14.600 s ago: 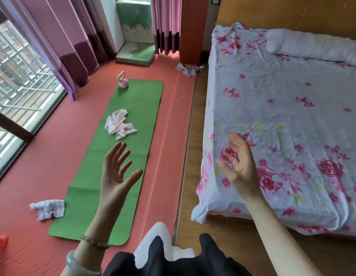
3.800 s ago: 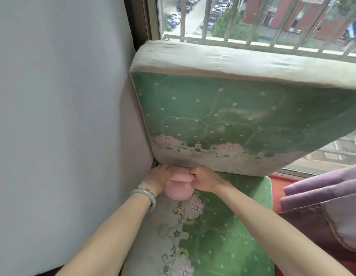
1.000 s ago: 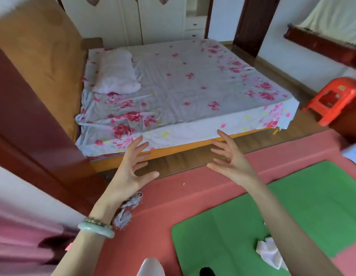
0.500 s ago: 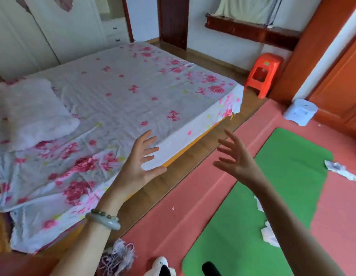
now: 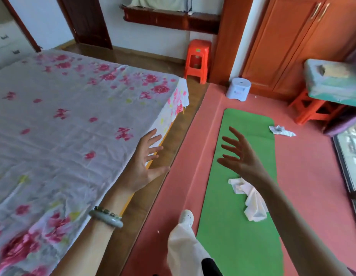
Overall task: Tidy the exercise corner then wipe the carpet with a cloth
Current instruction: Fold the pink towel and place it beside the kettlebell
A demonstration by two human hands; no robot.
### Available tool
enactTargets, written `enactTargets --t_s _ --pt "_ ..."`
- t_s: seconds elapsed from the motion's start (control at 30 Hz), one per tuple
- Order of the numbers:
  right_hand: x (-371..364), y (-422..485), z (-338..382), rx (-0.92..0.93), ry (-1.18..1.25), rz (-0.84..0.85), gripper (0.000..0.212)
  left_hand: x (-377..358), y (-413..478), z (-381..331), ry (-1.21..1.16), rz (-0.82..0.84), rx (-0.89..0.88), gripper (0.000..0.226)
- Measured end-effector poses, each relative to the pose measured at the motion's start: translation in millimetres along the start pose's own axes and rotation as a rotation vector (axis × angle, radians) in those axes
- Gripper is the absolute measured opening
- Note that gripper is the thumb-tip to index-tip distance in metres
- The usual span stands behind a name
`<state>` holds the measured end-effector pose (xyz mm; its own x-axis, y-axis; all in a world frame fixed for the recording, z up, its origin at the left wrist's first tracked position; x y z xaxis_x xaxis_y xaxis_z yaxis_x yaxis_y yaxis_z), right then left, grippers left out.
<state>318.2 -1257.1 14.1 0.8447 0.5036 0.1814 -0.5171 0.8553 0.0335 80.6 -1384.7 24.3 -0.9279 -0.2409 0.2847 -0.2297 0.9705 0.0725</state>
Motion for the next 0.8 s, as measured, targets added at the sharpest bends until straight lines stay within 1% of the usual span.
enactTargets --t_s 0.13,0.4,0.5,0.8 --pt "22 67 -12 0.009 0.016 -0.075 0.089 -6 91 7 0.015 0.076 -0.016 0.094" --pt "90 194 -8 0.000 0.000 -0.193 0.089 -38 267 -8 0.011 0.228 -0.045 0.096" --pt "113 222 -8 -0.023 -0.024 -0.233 0.090 -52 315 -10 -0.014 0.276 -0.062 0.093" --pt "166 283 -25 -0.109 -0.037 -0.466 0.089 -93 460 5 -0.060 0.469 -0.101 0.099"
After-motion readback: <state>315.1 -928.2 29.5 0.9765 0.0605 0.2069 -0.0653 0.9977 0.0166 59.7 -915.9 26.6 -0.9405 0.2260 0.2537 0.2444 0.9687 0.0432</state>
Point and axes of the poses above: each hand's wrist, its own y-axis towards the middle knuckle, its own x-axis out of the back of the hand, z = x × y, the point moved 5 cm from there along y, towards the middle knuckle, and after that the axes turned 3 degrees about x, right-handed, at the moved point
